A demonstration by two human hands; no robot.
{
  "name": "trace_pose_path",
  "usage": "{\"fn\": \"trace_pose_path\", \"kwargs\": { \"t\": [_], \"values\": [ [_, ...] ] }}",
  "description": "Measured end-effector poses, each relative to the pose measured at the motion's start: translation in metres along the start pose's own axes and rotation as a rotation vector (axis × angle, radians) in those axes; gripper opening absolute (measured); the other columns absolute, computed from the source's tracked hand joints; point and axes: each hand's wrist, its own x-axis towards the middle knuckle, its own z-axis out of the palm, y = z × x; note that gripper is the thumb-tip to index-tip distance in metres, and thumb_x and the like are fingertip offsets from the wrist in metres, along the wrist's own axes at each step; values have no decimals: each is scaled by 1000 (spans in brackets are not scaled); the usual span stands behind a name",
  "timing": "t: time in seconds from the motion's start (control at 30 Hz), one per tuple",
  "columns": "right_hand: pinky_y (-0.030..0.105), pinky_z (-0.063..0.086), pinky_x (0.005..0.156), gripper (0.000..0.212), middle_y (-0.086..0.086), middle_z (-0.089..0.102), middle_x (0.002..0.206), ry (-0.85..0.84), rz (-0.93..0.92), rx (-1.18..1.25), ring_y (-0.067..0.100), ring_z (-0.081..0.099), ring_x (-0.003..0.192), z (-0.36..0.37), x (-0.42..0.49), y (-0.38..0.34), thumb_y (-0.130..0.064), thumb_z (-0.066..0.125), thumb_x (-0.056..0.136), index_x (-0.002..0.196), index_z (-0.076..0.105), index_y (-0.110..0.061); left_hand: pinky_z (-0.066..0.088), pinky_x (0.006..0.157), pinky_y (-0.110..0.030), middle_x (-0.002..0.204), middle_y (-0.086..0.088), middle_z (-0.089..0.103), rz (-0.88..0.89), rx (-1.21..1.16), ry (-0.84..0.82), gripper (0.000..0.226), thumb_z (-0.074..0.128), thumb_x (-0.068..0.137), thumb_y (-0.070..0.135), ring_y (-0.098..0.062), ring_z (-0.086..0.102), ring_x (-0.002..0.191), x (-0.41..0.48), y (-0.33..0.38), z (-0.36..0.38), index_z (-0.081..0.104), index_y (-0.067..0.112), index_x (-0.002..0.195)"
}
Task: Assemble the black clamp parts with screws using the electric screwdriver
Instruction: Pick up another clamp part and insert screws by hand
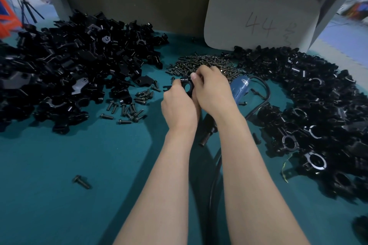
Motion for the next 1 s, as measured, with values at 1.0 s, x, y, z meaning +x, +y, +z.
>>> {"fn": "trace_pose_path", "kwargs": {
  "t": [1.0],
  "values": [
    [32, 44, 76, 34, 1, 66, 86, 209, 126, 310, 16, 58, 83, -5, -3, 12, -36, 42, 100, 95, 64, -11, 53, 81, -32, 86, -3, 70, -112, -345, -19, 23, 64, 90, 36, -24, 68, 88, 2, 0, -7, 65, 14, 95]
  ]
}}
